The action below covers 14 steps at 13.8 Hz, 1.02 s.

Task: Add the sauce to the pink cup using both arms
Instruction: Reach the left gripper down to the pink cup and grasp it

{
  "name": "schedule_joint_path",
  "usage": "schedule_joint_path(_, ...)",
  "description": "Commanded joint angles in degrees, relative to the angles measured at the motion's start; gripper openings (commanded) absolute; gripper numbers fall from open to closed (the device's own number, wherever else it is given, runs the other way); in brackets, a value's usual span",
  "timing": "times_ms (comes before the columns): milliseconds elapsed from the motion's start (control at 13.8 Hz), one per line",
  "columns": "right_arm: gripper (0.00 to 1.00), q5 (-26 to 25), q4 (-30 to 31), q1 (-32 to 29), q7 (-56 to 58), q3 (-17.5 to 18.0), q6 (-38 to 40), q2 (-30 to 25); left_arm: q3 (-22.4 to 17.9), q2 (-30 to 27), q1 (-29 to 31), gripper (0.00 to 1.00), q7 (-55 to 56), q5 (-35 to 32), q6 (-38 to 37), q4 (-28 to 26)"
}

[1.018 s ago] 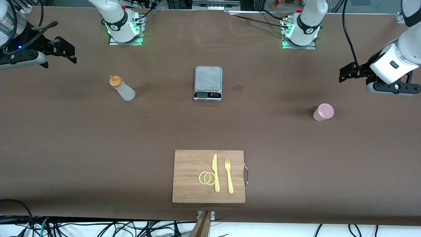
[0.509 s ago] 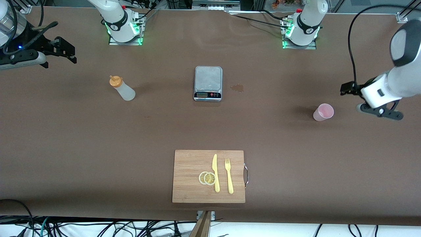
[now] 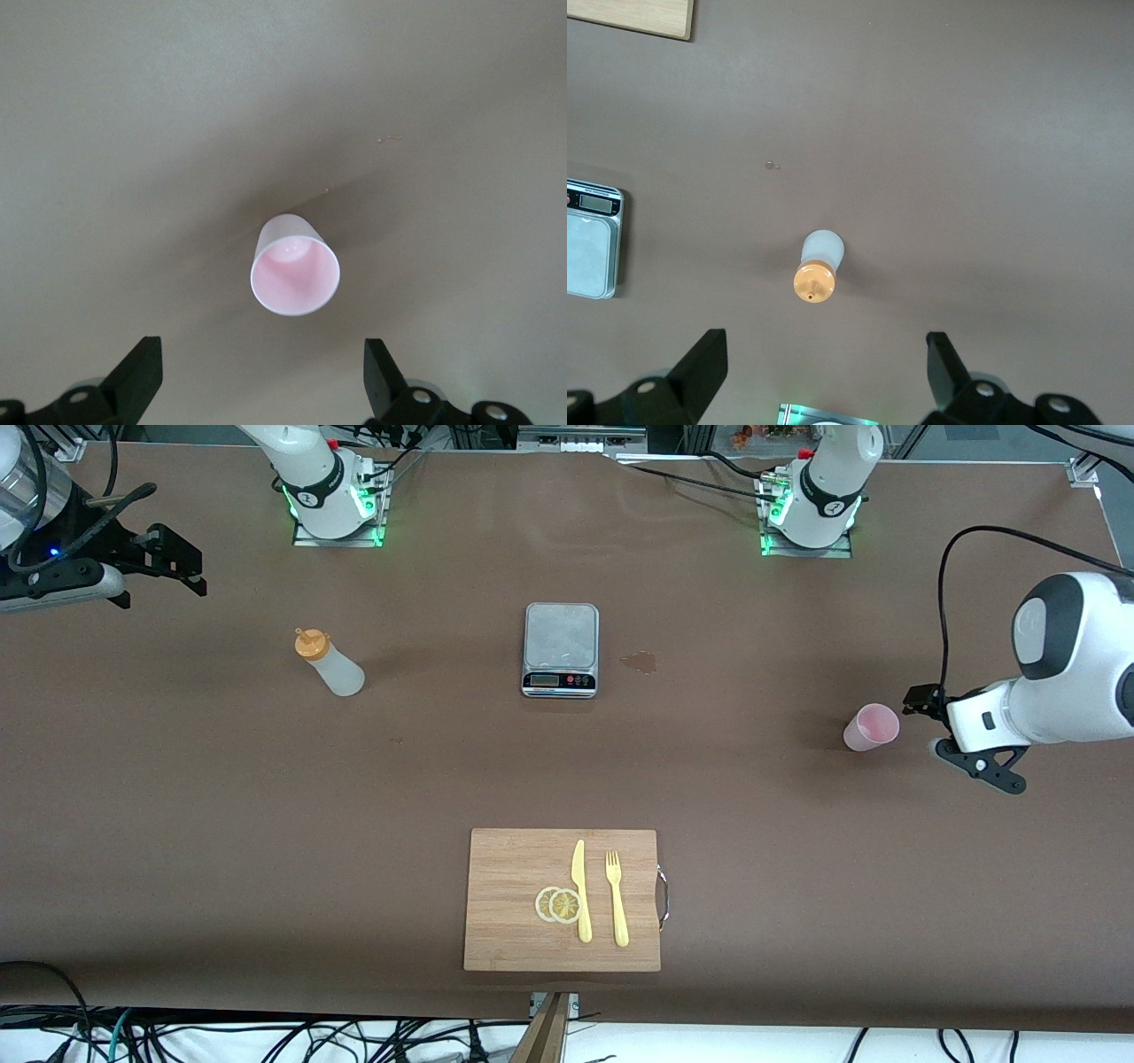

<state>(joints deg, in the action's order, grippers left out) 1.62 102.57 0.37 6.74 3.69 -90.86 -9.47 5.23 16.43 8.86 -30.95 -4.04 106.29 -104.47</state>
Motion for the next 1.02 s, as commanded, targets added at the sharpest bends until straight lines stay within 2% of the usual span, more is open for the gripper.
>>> schedule_joint_path(0,1.0,0.8,-0.1,0.2,0.0,-0.2,0.1,-0.2,0.5,-1.3,1.7,1.0,-4.7,-1.2,12.1,-9.1)
schedule_joint_path(145,1.0,0.8,-0.1,0.2,0.0,-0.2,0.1,-0.2,0.4,0.0,2.0,1.0,-4.7,-1.4,18.2,-12.0)
schedule_joint_path(436,1.0,0.8,-0.1,0.2,0.0,-0.2,0.1,-0.2,0.5,3.6,3.8,1.0,-5.4,-1.8,19.7,-12.6)
schedule_joint_path(655,1.0,0.8,-0.1,0.2,0.0,-0.2,0.1,-0.2,0.5,4.8,4.3,1.0,-6.3,-1.8,26.0,-16.6)
schedule_joint_path(727,1.0,0.8,-0.1,0.2,0.0,-0.2,0.1,-0.2,0.5,4.8,4.3,0.97,-6.3,-1.8,26.3,-17.2)
schedule_joint_path(945,1.0,0.8,-0.1,0.2,0.0,-0.2,0.1,-0.2,0.5,4.6,4.5,0.46,-7.3,-1.8,26.0,-17.0)
